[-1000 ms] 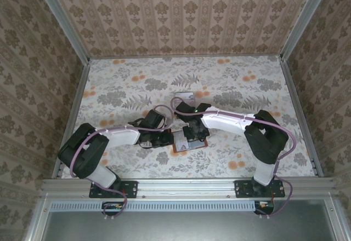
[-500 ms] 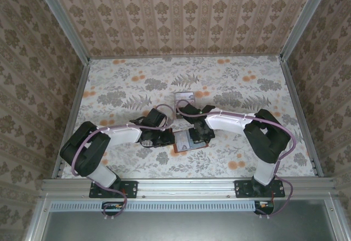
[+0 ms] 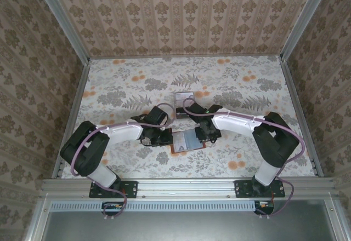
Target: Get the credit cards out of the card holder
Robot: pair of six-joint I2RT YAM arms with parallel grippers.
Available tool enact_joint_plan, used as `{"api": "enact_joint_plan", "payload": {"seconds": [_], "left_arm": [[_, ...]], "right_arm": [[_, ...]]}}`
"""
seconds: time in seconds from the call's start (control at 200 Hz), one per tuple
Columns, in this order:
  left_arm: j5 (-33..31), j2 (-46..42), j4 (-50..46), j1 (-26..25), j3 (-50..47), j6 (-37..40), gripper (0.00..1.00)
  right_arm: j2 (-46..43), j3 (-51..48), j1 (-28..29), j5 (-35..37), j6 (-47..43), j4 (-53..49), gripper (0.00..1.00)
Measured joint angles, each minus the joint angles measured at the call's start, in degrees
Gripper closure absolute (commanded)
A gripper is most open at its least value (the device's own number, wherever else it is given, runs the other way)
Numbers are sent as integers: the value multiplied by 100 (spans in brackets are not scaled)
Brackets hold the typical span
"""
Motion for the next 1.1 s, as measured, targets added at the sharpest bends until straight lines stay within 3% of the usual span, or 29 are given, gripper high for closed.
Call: {"api": "enact_joint_plan", "payload": {"seconds": [0.23, 0.64, 1.1], "left_arm": [[-157, -22, -304, 0, 264, 15, 97], [79, 90, 57, -116, 385, -162, 99], [68, 302, 90, -155, 382, -184, 100]], "right_arm": [[-256, 4, -116, -507, -44, 107, 75], [-24, 20, -240, -2531, 166, 1480, 80], [732, 20, -299, -3143, 339, 2175, 81]]}}
